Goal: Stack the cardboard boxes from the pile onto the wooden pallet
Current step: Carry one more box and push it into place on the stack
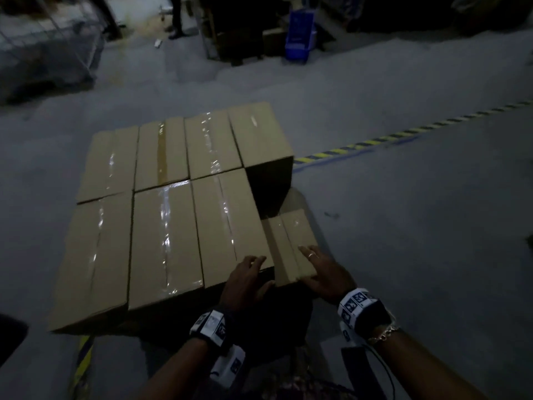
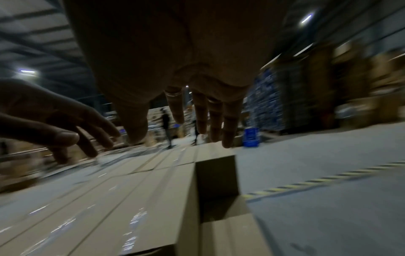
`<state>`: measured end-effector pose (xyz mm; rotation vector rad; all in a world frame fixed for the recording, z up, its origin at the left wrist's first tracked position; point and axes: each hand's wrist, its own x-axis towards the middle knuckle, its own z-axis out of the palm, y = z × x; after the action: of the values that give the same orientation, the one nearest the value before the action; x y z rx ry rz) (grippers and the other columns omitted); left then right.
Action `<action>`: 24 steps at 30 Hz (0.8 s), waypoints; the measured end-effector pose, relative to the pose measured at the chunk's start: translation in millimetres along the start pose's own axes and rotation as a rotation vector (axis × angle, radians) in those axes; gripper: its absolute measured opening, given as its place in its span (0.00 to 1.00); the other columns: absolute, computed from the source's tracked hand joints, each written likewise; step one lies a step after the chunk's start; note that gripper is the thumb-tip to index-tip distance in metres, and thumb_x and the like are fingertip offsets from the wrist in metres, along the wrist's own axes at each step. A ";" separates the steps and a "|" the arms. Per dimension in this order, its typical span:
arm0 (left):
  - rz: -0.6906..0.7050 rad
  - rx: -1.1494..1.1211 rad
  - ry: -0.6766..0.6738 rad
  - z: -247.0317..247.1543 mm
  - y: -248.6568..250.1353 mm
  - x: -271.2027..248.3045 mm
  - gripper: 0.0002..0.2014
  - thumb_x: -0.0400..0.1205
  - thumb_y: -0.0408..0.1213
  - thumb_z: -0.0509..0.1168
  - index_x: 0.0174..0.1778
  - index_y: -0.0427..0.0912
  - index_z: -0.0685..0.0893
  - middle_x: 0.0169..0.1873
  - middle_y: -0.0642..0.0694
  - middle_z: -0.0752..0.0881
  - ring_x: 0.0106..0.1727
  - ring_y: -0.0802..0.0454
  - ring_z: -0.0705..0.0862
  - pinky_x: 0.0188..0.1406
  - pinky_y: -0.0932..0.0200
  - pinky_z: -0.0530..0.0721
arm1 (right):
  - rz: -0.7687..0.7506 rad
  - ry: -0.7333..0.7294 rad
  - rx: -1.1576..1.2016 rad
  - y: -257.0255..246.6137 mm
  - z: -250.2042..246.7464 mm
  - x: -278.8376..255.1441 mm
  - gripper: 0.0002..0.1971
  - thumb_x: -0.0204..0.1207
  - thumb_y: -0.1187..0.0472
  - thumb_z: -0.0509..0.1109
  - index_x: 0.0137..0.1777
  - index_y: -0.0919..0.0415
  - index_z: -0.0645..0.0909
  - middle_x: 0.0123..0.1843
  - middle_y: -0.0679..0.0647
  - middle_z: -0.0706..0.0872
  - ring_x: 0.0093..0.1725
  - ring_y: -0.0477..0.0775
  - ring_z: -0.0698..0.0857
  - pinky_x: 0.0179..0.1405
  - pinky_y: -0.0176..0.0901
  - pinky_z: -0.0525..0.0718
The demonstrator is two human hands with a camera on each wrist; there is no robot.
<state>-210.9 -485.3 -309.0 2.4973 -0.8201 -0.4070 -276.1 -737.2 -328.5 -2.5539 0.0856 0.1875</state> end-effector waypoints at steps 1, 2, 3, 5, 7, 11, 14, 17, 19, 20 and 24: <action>0.048 0.003 -0.004 1.2 6.6 1.4 0.35 0.77 0.61 0.64 0.75 0.41 0.78 0.64 0.38 0.81 0.58 0.36 0.85 0.51 0.45 0.87 | 0.039 0.055 0.002 2.5 -5.0 -15.6 0.41 0.78 0.42 0.73 0.87 0.48 0.60 0.85 0.55 0.67 0.81 0.59 0.71 0.77 0.50 0.74; 0.102 0.008 -0.017 2.3 14.6 2.5 0.33 0.77 0.59 0.65 0.73 0.40 0.80 0.61 0.37 0.82 0.55 0.35 0.85 0.49 0.45 0.87 | 0.089 0.117 0.010 4.9 -7.7 -32.1 0.41 0.76 0.39 0.72 0.87 0.47 0.62 0.84 0.54 0.69 0.80 0.59 0.73 0.76 0.51 0.76; 0.158 0.017 -0.032 4.9 23.0 3.6 0.32 0.76 0.58 0.65 0.71 0.39 0.82 0.58 0.36 0.83 0.53 0.34 0.86 0.48 0.45 0.87 | 0.137 0.179 0.020 7.1 -9.2 -50.3 0.40 0.75 0.35 0.69 0.85 0.48 0.64 0.82 0.54 0.72 0.78 0.59 0.75 0.74 0.53 0.78; 0.280 0.045 -0.043 12.5 42.3 4.7 0.31 0.76 0.57 0.61 0.66 0.36 0.85 0.56 0.33 0.85 0.50 0.31 0.86 0.46 0.43 0.87 | 0.231 0.280 0.036 9.5 -8.1 -88.8 0.40 0.75 0.32 0.65 0.83 0.52 0.69 0.78 0.54 0.76 0.75 0.59 0.78 0.71 0.55 0.80; 0.385 0.091 -0.047 23.3 62.9 4.7 0.33 0.78 0.64 0.59 0.67 0.40 0.84 0.63 0.33 0.84 0.58 0.30 0.85 0.51 0.38 0.87 | 0.324 0.357 0.050 10.4 -6.4 -127.6 0.40 0.75 0.30 0.63 0.83 0.51 0.70 0.79 0.53 0.75 0.77 0.58 0.77 0.72 0.55 0.80; 0.535 0.118 -0.166 55.8 113.9 -2.9 0.40 0.76 0.76 0.55 0.72 0.48 0.76 0.75 0.33 0.76 0.70 0.28 0.79 0.60 0.31 0.84 | 0.527 0.463 0.084 12.4 1.2 -209.9 0.39 0.74 0.32 0.66 0.83 0.45 0.67 0.81 0.50 0.72 0.79 0.55 0.74 0.74 0.54 0.78; 0.639 0.119 -0.241 78.0 170.5 -20.5 0.42 0.75 0.74 0.56 0.76 0.47 0.76 0.80 0.35 0.71 0.75 0.31 0.75 0.66 0.35 0.80 | 0.713 0.567 0.104 12.5 4.1 -279.8 0.38 0.74 0.36 0.73 0.83 0.44 0.67 0.81 0.48 0.72 0.80 0.52 0.73 0.74 0.52 0.78; 0.754 0.076 -0.343 104.4 226.0 -44.4 0.41 0.77 0.73 0.55 0.79 0.48 0.73 0.81 0.38 0.68 0.77 0.35 0.72 0.70 0.42 0.77 | 0.897 0.695 0.143 11.1 6.1 -353.5 0.37 0.75 0.42 0.77 0.83 0.48 0.70 0.79 0.47 0.73 0.77 0.51 0.75 0.73 0.48 0.78; 0.847 0.042 -0.412 125.1 263.0 -63.9 0.40 0.78 0.71 0.58 0.79 0.47 0.73 0.79 0.37 0.70 0.75 0.35 0.74 0.69 0.42 0.78 | 0.999 0.764 0.185 10.8 11.6 -405.1 0.37 0.75 0.42 0.76 0.83 0.47 0.69 0.80 0.47 0.72 0.77 0.51 0.74 0.74 0.47 0.77; 0.892 0.033 -0.443 135.8 281.8 -75.3 0.39 0.79 0.70 0.61 0.79 0.46 0.73 0.78 0.37 0.70 0.73 0.35 0.76 0.69 0.43 0.78 | 1.044 0.789 0.209 12.3 16.7 -430.8 0.37 0.76 0.41 0.76 0.84 0.46 0.68 0.81 0.47 0.71 0.78 0.51 0.74 0.75 0.48 0.77; 1.041 0.018 -0.555 188.6 358.4 -131.3 0.35 0.82 0.62 0.67 0.80 0.45 0.72 0.76 0.42 0.71 0.71 0.41 0.78 0.67 0.51 0.78 | 1.217 0.920 0.337 15.1 36.0 -535.1 0.36 0.78 0.41 0.74 0.84 0.45 0.66 0.84 0.46 0.68 0.80 0.53 0.72 0.76 0.52 0.76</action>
<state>-561.2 -722.9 -263.1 1.6175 -2.1418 -0.6839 -810.6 -718.8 -285.0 -1.7191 1.7973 -0.5170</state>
